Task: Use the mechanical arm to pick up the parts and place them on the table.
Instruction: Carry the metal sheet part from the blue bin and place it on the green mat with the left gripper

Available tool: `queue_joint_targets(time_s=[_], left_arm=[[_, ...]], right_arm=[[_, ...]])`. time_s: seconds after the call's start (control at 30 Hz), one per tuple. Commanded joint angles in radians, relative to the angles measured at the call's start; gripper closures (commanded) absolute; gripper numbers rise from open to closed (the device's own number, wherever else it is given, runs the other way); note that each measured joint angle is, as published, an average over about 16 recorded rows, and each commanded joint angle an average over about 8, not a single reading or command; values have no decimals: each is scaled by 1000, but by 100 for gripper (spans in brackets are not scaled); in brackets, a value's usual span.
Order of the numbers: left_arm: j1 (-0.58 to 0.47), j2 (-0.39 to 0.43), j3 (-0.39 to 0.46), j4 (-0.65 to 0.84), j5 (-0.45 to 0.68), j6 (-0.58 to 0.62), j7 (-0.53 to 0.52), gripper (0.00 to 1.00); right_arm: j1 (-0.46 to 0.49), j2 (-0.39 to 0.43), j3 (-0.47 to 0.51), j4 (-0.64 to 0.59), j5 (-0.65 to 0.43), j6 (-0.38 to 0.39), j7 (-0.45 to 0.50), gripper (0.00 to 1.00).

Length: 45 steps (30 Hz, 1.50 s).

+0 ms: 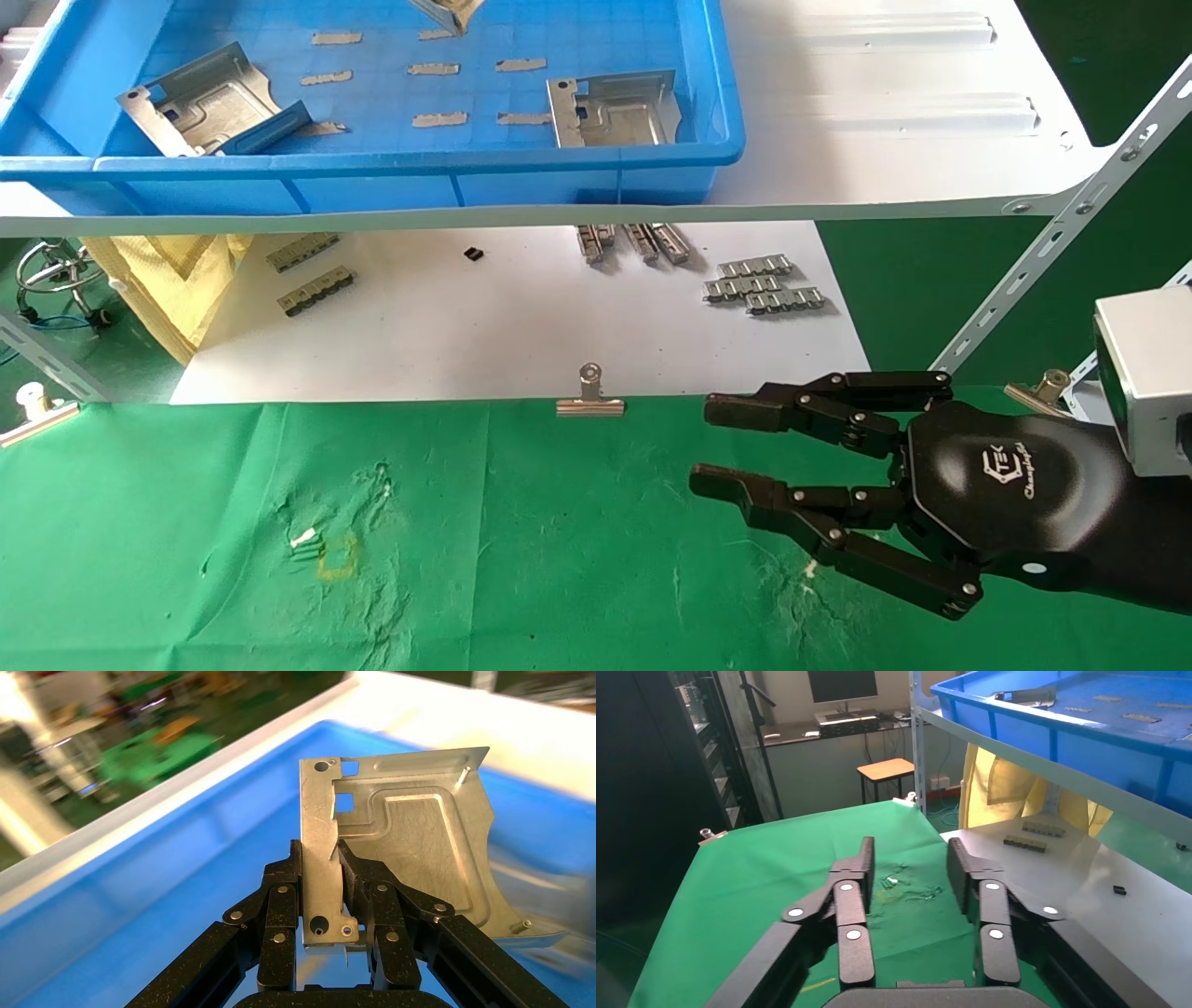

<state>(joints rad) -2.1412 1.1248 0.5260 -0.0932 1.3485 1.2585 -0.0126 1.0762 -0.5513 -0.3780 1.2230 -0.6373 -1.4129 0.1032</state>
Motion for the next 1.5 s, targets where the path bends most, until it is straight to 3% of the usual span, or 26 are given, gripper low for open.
queue_joint_targets(time_s=[0.03,0.27,0.4,0.53,0.67,0.8,0.97,1.17,1.5], left_arm=[[1,-27,-24,-17,-37,80,28,100],[68,-124,-70,-59,-128,324,168,100],[134,-189,-70,-143,-183,346,233,100],[252,-286,-46,-331,-298,354,285,100],[380,-397,8,-537,-439,351,310,100],[470,-489,75,-647,-522,343,355,100],[534,-537,166,-645,-476,328,506,100],[569,-523,258,-545,-344,314,705,100],[578,-449,315,-304,-268,298,863,98]], right_arm=[[0,0,0,0,0,0,0,0],[0,0,0,0,0,0,0,0],[0,0,0,0,0,0,0,0],[0,0,0,0,0,0,0,0],[0,0,0,0,0,0,0,0],[0,0,0,0,0,0,0,0],[0,0,0,0,0,0,0,0],[0,0,0,0,0,0,0,0],[0,0,0,0,0,0,0,0]])
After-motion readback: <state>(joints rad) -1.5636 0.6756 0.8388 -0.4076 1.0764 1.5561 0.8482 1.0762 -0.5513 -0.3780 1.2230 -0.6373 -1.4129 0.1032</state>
